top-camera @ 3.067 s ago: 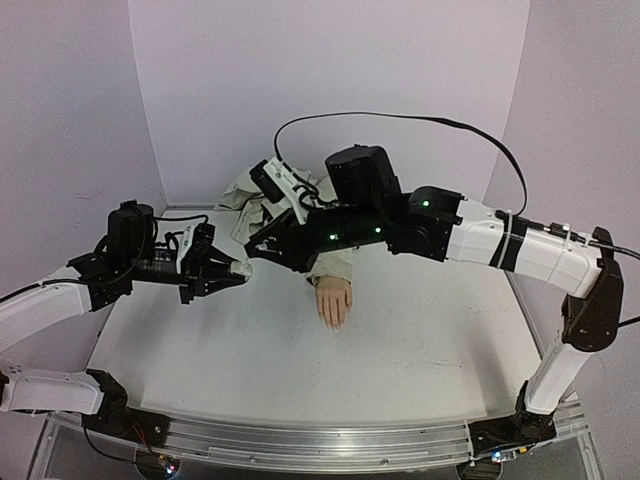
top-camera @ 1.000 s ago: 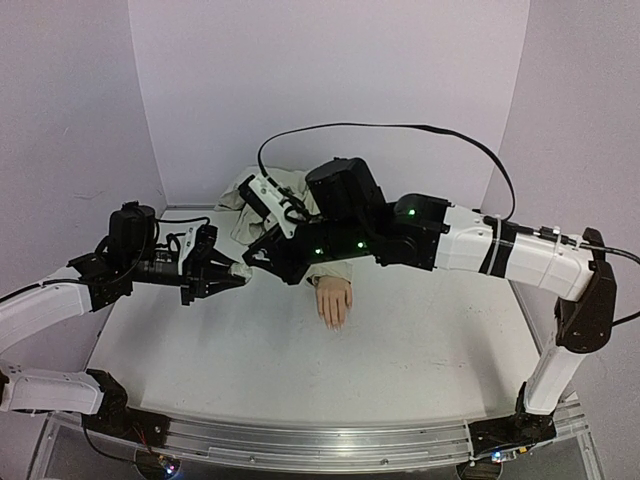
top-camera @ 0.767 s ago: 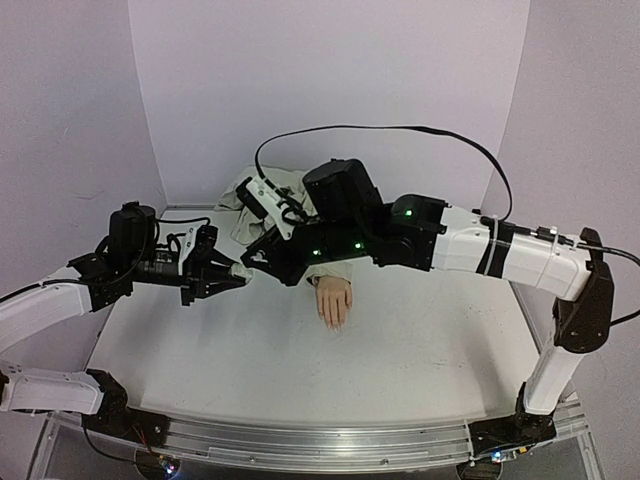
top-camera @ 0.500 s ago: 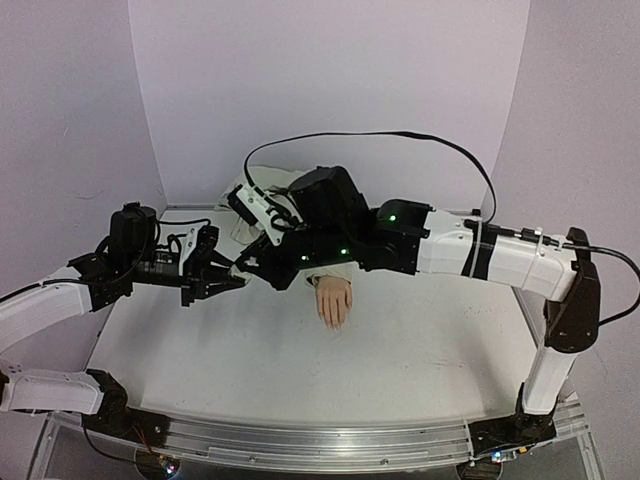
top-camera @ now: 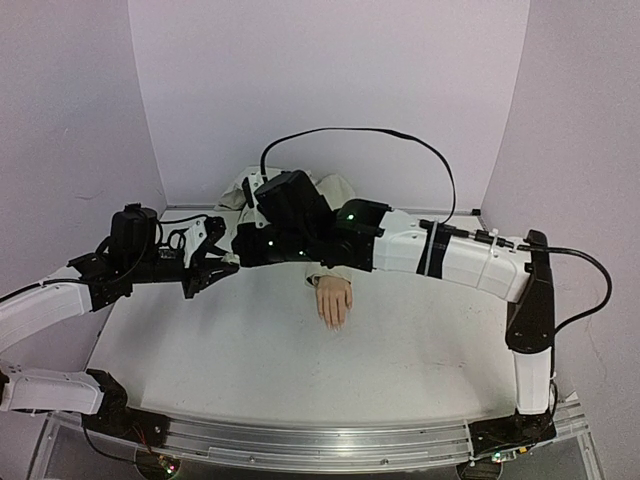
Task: Paint the nails
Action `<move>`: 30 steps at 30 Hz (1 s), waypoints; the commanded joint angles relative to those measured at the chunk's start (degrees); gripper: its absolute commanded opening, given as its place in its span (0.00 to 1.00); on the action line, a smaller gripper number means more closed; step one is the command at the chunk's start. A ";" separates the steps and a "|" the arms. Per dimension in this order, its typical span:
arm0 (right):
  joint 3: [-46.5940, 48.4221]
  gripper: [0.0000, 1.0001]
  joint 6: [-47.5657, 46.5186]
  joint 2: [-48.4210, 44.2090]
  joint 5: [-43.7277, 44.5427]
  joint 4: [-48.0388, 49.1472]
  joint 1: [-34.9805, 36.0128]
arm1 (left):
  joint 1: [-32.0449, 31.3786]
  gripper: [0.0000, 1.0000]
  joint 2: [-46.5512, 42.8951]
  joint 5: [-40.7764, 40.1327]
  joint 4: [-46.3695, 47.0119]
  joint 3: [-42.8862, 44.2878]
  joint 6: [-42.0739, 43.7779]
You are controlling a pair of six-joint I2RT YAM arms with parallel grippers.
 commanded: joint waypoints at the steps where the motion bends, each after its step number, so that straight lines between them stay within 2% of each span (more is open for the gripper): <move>1: 4.71 0.10 14.84 5.66 4.56 1.59 0.45 | -2.15 0.00 -1.77 -3.65 8.14 2.72 -2.14; 5: 7.56 0.18 12.47 6.58 3.40 2.04 0.38 | -2.20 0.00 -1.18 -4.38 8.10 2.87 -4.08; 10: 3.38 0.29 8.93 1.82 -1.27 4.84 -1.65 | -2.20 0.00 0.66 -4.68 8.05 3.86 -6.78; 13: 0.56 0.48 6.60 -1.31 -3.94 5.47 -3.38 | -2.24 0.00 1.19 -4.68 8.06 3.96 -7.63; 17: -3.24 0.79 3.94 -6.72 -8.08 6.23 -6.44 | -2.21 0.00 2.34 -4.87 7.96 4.44 -9.08; 20: -6.97 0.92 1.60 -11.06 -11.73 6.42 -8.92 | -2.20 0.00 2.98 -3.59 7.89 4.81 -9.96; 22: -10.81 0.97 -1.46 -14.13 -14.96 7.40 -10.88 | -2.13 0.00 3.84 -0.37 7.62 5.37 -11.07; 24: -13.83 0.98 -6.48 -16.33 -21.90 8.33 -12.52 | -1.96 0.00 5.21 4.36 7.00 6.44 -12.35; 28: -19.91 0.98 -22.35 -20.55 -37.83 10.30 -13.25 | -1.26 0.00 8.51 18.94 6.66 9.41 -16.52; 30: -22.17 0.98 -26.55 -22.10 -42.64 11.45 -13.46 | -1.23 0.00 9.89 26.56 6.66 10.87 -18.11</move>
